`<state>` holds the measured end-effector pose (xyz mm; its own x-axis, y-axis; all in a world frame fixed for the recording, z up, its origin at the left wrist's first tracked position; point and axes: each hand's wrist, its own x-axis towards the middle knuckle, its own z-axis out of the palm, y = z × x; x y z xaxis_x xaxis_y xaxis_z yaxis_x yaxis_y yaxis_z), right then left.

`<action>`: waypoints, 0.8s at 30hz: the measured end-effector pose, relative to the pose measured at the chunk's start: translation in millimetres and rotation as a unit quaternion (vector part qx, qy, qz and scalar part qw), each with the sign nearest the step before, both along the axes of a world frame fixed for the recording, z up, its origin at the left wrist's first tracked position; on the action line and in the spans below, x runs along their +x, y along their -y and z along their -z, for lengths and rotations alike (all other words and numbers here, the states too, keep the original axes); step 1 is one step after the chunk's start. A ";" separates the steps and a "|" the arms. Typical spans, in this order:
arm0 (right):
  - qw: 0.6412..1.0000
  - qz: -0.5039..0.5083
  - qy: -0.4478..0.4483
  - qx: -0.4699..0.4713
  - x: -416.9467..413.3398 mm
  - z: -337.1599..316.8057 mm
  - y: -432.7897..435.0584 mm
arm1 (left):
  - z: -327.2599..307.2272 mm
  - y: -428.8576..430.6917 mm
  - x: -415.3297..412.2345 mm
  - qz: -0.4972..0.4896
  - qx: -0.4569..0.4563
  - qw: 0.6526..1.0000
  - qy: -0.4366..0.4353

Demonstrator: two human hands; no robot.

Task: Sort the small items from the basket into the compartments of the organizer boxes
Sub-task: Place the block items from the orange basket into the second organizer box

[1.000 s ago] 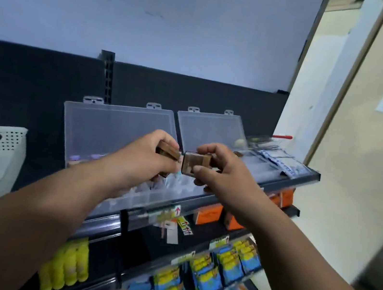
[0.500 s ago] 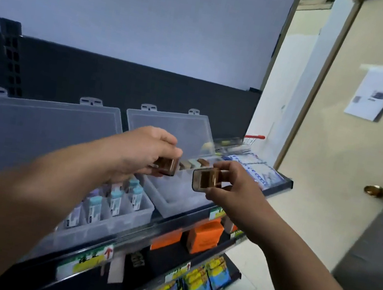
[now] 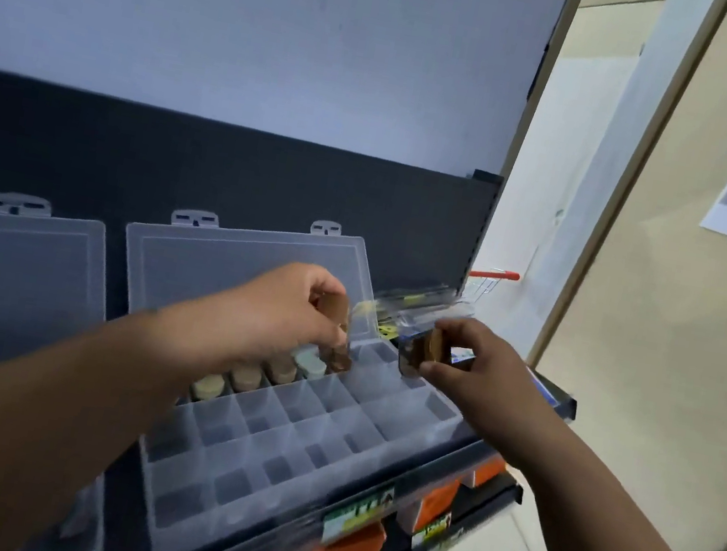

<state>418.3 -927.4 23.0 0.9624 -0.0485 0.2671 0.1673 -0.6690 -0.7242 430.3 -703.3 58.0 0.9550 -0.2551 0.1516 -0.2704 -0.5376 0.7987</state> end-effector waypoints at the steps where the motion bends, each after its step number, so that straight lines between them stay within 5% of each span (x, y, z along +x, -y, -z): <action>1: 1.000 -0.011 0.007 -0.017 15.8 0.6 7.8 | 2.7 9.6 9.0 -0.015 0.006 1.000 0.011; 11: 0.978 -0.167 -0.013 -0.123 134.6 6.7 54.3 | 36.7 84.0 85.8 -0.147 0.058 0.987 -0.024; 24: 0.925 -0.301 -0.040 -0.226 192.3 34.5 48.1 | 64.2 110.4 120.7 -0.191 0.199 0.958 -0.076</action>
